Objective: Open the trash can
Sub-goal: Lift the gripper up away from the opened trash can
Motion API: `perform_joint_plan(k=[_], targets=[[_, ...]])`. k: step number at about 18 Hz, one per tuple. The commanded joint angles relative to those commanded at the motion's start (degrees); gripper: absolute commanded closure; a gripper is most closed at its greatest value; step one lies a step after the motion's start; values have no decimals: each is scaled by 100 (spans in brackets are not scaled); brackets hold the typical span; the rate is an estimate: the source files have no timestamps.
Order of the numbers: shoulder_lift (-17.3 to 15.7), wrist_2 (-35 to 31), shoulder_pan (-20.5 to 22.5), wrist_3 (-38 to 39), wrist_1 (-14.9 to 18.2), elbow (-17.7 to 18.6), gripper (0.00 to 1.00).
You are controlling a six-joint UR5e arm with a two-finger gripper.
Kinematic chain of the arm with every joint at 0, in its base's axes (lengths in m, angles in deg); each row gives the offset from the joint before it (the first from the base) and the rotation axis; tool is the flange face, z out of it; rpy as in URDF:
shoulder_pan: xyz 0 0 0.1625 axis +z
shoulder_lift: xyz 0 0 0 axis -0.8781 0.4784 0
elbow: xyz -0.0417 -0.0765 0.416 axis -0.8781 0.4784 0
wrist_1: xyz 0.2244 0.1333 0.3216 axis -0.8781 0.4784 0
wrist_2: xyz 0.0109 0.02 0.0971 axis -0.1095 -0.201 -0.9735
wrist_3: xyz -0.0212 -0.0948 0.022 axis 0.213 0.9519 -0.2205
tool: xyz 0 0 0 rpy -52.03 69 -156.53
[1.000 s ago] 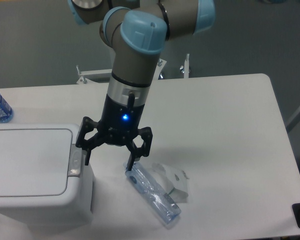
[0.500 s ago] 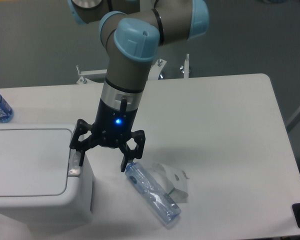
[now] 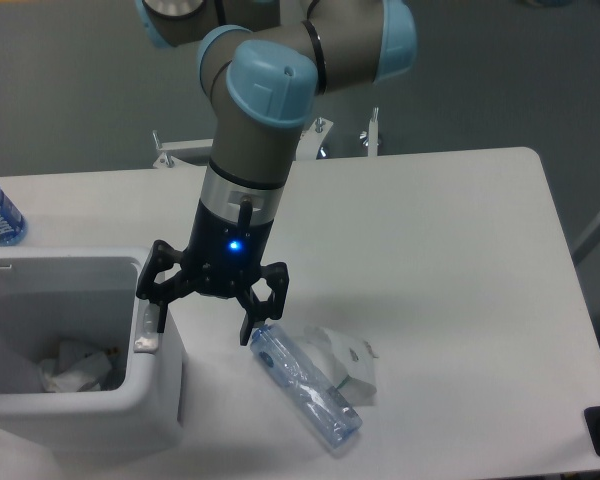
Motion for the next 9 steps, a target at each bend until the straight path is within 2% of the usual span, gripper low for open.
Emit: perform_joint_plan(k=[4, 9], targets=[[-44, -17, 70, -27, -52, -263, 0], [-211, -88, 886, -27, -290, -703, 0]])
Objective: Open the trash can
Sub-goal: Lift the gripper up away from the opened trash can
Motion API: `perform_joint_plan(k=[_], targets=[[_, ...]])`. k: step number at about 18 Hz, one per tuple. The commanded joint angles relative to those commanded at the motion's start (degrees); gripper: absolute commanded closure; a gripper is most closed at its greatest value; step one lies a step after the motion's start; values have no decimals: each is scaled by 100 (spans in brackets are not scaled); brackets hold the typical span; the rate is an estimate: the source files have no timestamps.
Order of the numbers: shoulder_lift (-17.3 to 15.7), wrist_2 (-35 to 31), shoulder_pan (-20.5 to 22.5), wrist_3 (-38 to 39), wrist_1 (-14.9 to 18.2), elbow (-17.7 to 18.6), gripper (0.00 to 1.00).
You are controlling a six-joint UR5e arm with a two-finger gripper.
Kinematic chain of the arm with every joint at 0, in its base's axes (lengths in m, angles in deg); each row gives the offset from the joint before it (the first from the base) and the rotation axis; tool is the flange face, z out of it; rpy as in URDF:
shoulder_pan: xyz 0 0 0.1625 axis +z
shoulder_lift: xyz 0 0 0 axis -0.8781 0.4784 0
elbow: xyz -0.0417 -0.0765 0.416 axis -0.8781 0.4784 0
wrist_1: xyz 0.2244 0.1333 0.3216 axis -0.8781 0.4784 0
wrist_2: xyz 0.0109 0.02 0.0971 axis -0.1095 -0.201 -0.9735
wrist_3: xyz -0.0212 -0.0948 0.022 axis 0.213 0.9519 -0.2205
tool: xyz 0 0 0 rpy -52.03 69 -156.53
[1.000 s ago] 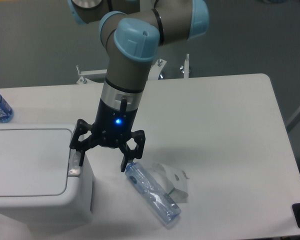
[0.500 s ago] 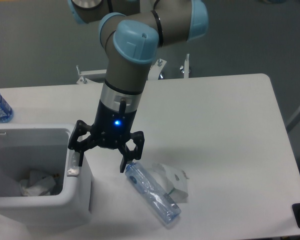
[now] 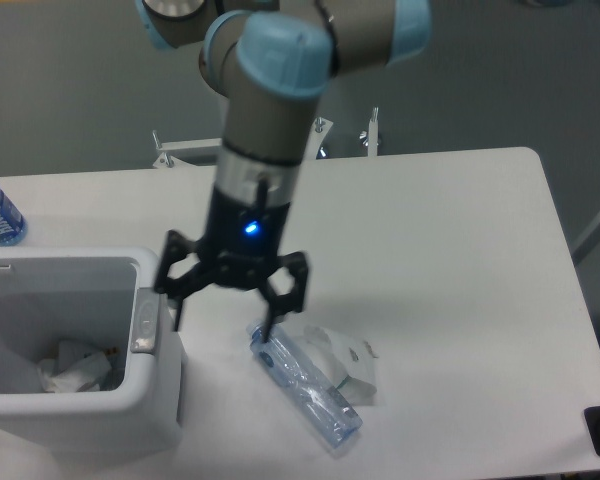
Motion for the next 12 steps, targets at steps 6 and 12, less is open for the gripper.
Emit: perform_joint_plan(k=[6, 12], targets=[[-123, -1386, 564, -1041, 122, 7, 0], [-132, -2417, 1047, -3127, 826, 87, 0]])
